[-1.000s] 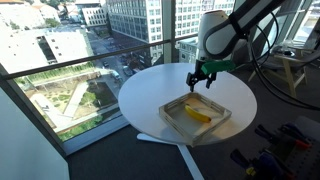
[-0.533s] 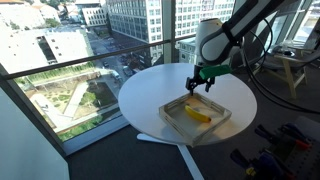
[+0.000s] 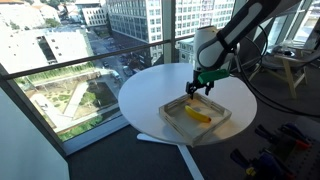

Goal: Move the banana from the tray to the table

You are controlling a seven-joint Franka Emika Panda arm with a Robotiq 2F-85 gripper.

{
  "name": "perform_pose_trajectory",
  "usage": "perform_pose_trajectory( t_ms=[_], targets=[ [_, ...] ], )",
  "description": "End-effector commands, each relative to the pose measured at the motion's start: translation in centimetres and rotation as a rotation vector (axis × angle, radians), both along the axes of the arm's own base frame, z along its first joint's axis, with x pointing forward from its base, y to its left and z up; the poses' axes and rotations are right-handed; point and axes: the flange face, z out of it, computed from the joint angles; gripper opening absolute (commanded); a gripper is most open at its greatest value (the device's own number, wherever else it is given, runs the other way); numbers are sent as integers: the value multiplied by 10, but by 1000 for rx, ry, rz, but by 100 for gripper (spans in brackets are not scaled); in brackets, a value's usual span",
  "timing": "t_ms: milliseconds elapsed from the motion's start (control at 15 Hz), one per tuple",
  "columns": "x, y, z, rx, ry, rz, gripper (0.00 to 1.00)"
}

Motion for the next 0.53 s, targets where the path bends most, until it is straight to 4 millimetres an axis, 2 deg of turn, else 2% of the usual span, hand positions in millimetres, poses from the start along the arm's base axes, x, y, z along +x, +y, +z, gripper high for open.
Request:
perform_pose_trajectory(
  t_ms=[0, 467],
  targets=[
    [8, 1, -6, -23, -4, -1, 100],
    [6, 11, -23, -59, 11, 31, 100]
  ],
)
